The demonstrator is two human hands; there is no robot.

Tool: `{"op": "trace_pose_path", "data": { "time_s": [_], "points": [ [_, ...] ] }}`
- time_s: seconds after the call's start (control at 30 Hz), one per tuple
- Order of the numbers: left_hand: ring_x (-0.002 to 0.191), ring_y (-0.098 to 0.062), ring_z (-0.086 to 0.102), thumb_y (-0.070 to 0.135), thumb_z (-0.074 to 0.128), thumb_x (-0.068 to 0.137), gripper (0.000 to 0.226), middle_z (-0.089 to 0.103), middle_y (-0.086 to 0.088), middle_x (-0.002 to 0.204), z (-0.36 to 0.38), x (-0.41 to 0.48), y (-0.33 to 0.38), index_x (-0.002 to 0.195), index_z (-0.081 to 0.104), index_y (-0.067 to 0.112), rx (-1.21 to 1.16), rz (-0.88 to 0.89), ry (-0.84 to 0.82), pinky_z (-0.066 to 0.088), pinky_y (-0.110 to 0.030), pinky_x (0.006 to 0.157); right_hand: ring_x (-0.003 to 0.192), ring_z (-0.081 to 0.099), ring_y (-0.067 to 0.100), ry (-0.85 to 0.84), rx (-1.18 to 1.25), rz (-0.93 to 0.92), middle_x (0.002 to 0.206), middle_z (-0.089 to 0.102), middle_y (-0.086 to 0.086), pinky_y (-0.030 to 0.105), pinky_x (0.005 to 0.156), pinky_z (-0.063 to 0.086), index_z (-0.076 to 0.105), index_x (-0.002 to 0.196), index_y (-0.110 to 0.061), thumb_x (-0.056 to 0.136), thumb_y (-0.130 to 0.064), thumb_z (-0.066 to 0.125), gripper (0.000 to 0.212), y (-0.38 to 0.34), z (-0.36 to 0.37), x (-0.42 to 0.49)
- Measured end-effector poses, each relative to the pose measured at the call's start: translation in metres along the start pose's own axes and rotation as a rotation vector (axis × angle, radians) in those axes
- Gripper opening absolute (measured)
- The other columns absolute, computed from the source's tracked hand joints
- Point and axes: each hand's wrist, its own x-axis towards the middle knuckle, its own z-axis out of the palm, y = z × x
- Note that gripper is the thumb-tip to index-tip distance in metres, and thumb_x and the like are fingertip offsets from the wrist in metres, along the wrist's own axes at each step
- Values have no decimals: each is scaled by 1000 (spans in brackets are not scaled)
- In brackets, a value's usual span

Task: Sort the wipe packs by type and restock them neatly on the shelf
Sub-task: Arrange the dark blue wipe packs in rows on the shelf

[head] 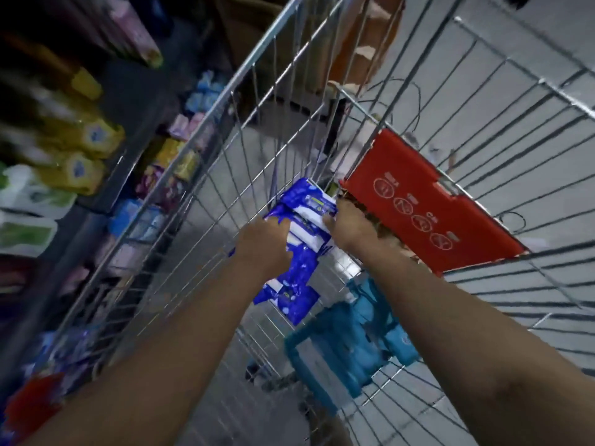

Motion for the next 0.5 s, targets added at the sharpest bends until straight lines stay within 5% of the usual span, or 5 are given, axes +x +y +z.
{"op": "trace_pose_path", "data": {
  "time_s": [0.2,0.33,0.43,0.5],
  "points": [
    [121,-28,48,37,51,91,56,46,-8,135,17,31,-5,140,33,15,28,-69,-74,39,-37,94,133,32,37,88,-83,76,145,36,22,42,108,30,22,147,-1,97,-45,40,69,-4,22,23],
    [126,-29,44,39,50,94,61,44,-10,140,15,35,1,145,29,13,-148,-154,-40,38,-39,100,118,47,31,134,-94,33,126,51,15,38,93,39,46,126,-4,87,-48,61,61,-8,15,9],
    [117,-29,54,35,57,92,49,57,-10,127,8,31,9,133,44,12,-677,-317,-51,44,-38,94,77,52,24,39,346,21,87,56,7,31,64,35,42,93,-15,81,-29,75,37,-14,15,-9],
    [109,-28,59,31,60,89,40,63,-8,118,-2,23,11,123,51,13,-826,-381,-61,47,-37,90,67,48,19,-16,703,84,84,55,3,30,59,39,45,95,-17,77,-20,80,39,-24,13,-23]
  ]
}}
